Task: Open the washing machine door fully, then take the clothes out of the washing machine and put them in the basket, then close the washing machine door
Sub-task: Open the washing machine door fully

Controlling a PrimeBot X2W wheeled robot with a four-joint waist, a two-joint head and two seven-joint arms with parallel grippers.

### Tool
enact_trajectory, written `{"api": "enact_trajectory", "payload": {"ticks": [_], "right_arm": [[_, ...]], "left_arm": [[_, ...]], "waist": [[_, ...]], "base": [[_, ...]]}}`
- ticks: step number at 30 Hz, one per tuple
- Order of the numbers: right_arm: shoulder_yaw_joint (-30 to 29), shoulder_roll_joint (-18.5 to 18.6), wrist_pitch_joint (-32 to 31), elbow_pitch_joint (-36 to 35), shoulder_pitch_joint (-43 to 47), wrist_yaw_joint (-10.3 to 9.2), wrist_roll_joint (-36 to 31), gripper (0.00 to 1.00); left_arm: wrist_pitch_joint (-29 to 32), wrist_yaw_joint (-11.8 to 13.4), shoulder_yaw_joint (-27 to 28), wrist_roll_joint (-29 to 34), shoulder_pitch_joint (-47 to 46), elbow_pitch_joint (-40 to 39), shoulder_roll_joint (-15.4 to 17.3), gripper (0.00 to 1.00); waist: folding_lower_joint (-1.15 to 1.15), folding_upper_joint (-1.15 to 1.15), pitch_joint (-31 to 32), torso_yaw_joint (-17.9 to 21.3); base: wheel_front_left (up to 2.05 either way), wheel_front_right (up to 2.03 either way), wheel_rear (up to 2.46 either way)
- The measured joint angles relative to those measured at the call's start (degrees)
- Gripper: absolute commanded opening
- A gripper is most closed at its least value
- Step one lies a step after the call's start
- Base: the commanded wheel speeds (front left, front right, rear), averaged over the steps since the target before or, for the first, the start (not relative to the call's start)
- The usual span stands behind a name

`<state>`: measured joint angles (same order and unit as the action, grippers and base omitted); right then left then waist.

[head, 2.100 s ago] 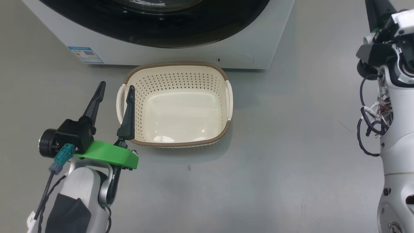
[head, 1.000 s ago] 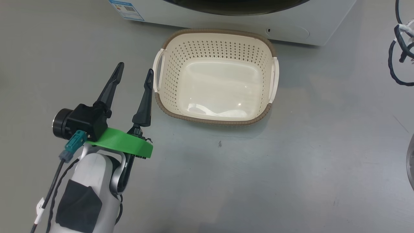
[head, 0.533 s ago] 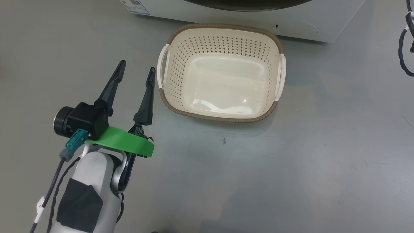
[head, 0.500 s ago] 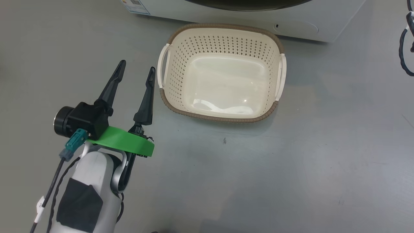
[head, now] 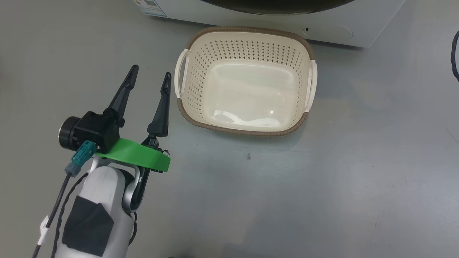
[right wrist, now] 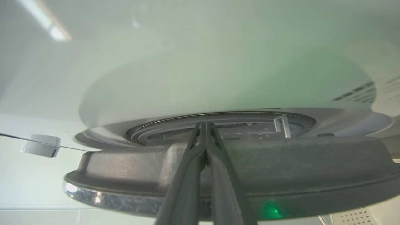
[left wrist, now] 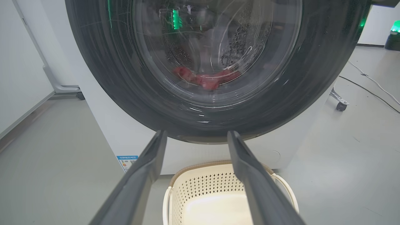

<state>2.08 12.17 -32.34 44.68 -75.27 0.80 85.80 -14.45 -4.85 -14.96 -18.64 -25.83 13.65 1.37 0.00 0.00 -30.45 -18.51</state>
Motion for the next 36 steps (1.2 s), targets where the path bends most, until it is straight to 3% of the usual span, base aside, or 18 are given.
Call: {"api": "enact_trajectory", "payload": {"ticks": [9, 36], "right_arm": [[0.47, 0.46, -4.02, 1.58, 0.76, 2.13, 1.46, 0.00], [2.30, -1.66, -15.64, 4.04, 10.22, 4.69, 5.37, 0.00]], "left_arm": [[0.00, 0.00, 0.54, 0.00, -0.01, 0.14, -0.02, 1.00], [0.00, 0.01, 1.91, 0.59, 1.09, 0.87, -0.02, 1.00]], "waist": [[0.00, 0.00, 0.84, 0.53], [0.00, 0.00, 6.83, 2.56]], "base": [[0.00, 0.00, 0.00], [0.00, 0.00, 0.00]]}}
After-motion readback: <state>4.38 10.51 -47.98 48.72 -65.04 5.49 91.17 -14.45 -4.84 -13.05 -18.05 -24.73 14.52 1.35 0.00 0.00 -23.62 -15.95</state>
